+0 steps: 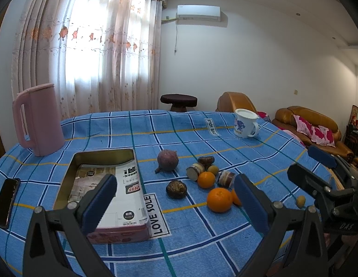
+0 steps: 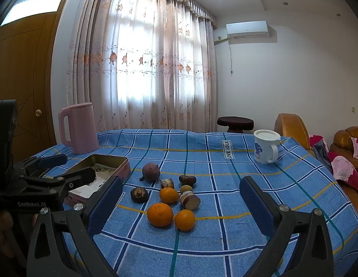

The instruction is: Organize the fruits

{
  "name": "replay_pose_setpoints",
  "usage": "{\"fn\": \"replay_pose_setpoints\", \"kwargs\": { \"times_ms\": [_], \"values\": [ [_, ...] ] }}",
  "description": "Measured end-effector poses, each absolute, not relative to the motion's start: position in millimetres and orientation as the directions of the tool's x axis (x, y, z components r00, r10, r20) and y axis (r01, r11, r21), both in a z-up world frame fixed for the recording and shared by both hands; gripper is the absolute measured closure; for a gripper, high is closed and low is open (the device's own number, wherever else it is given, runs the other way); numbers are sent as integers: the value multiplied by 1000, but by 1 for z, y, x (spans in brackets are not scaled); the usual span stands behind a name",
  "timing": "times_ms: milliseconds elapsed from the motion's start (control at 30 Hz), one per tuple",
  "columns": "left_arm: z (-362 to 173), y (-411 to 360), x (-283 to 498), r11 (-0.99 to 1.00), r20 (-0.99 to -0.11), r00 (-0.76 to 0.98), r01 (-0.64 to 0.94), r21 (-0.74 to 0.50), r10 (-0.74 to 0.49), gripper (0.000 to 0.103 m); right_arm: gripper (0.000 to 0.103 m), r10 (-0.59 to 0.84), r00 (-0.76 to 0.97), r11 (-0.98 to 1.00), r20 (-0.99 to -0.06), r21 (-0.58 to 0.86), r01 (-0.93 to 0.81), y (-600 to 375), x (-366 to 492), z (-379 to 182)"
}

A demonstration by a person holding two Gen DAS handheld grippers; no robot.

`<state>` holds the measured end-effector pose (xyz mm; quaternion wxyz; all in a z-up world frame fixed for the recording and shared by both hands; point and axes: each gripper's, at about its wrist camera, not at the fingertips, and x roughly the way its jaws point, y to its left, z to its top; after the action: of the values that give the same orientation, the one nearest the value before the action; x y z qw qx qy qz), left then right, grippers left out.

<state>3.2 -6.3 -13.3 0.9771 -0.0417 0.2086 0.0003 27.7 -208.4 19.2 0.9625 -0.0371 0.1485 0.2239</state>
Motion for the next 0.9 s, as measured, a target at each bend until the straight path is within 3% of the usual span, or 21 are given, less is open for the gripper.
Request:
{"fn": "replay_pose_setpoints", "kwargs": {
  "times_ms": [633,900],
  "values": [
    [-25,-15,11,997,-433,901,-8,-74,-25,0,1,424,851,895,-310,3,-445,-216,31,13],
    [-54,-34,24,997,-482,873,46,-58,-69,0,1,309,892,940,-330,-35,-338,-261,36,-16]
  ]
}}
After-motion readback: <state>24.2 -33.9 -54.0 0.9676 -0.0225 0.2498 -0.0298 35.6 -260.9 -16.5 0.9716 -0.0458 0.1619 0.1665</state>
